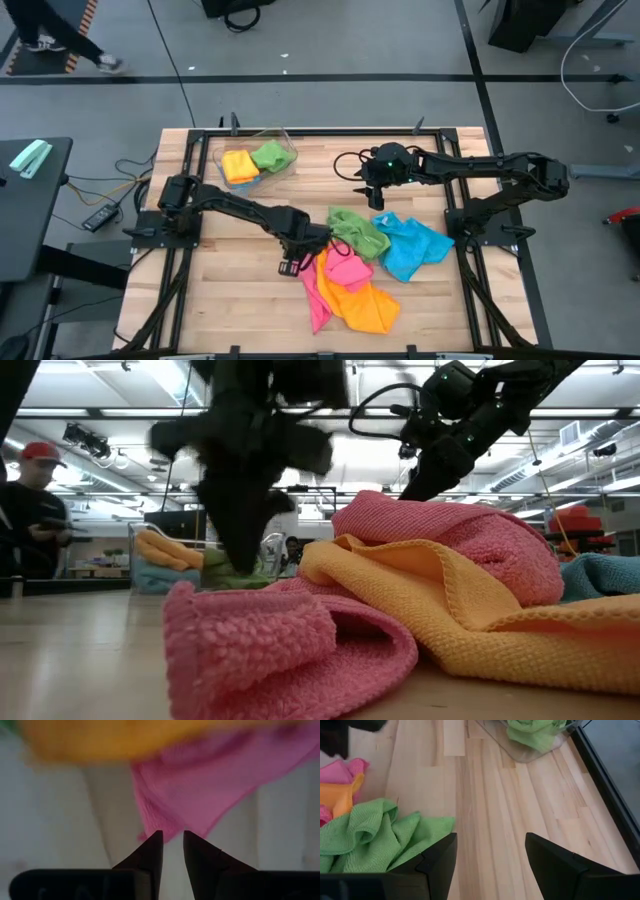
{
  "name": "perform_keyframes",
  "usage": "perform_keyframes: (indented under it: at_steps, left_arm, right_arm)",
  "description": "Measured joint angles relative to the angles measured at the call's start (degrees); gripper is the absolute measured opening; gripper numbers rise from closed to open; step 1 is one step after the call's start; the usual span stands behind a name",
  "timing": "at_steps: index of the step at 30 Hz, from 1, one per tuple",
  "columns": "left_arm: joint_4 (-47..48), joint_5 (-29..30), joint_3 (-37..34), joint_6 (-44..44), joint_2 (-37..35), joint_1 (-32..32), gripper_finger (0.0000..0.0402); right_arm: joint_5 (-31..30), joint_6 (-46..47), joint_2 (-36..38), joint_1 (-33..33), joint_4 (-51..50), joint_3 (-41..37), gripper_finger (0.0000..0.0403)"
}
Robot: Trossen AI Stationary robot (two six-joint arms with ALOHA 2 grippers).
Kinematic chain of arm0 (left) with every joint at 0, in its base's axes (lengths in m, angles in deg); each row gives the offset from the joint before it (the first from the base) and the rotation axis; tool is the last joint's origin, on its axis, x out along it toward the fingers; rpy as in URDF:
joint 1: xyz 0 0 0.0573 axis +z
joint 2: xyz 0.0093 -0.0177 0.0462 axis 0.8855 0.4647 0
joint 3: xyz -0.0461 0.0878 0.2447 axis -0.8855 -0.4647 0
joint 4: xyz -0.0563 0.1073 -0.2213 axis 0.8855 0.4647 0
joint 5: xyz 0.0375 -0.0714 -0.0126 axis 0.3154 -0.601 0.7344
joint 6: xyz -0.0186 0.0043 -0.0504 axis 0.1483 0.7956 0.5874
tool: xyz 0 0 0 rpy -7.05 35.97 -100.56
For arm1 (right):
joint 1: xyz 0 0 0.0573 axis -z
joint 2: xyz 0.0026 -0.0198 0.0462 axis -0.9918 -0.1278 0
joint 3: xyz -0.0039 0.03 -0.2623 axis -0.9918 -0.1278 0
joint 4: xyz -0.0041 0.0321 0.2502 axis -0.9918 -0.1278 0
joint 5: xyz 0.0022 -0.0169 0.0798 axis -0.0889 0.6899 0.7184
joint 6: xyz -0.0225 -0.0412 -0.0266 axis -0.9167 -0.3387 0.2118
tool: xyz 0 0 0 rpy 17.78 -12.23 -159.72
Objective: Fold microfiber towels
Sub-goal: Fold the left pink microfiber towel
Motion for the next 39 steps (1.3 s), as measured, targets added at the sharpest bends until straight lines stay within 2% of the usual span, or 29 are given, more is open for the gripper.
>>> perform_keyframes:
  at_steps: [6, 13, 16, 18, 25, 29, 35, 39]
  left_arm:
    - [-6.3, 2.3, -6.1, 5.0, -0.2, -0.5, 0.0105]
    - [-7.2, 3.4, -6.5, 5.5, -0.4, -1.2, 0.0149]
    - [-7.4, 6.4, -6.5, 4.6, -0.9, -2.0, 0.0163]
    - [-7.3, 8.3, -6.5, 4.4, -0.9, -2.5, 0.0168]
    - [-9.4, 8.6, -6.3, 4.0, 1.0, -3.5, 0.0174]
    - [-9.5, 8.3, -6.2, 3.3, 1.9, -3.5, 0.0145]
    - [-9.2, 8.5, -6.1, 2.4, 1.7, -3.5, 0.0024]
    - [-4.6, 9.8, -6.6, 1.8, -0.4, -3.2, 0.0018]
  right_arm:
    - [0.0, 0.3, 0.0, -1.2, 0.8, 0.0, 0.0243]
    - [0.0, 0.3, 0.0, -2.6, 1.0, 0.0, 0.0243]
    - [0.0, 0.3, 0.0, -2.6, 1.0, 0.0, 0.0243]
    - [0.0, 0.3, 0.0, -2.6, 1.0, 0.0, 0.0243]
    - [0.0, 0.3, 0.0, -2.6, 1.0, 0.0, 0.0243]
    - [0.0, 0.4, 0.0, -2.6, 0.8, 0.0, 0.0243]
    - [0.0, 0.5, 0.0, -2.6, 0.8, 0.0, 0.0243]
    - [0.0, 0.6, 0.0, -2.6, 0.8, 0.0, 0.0243]
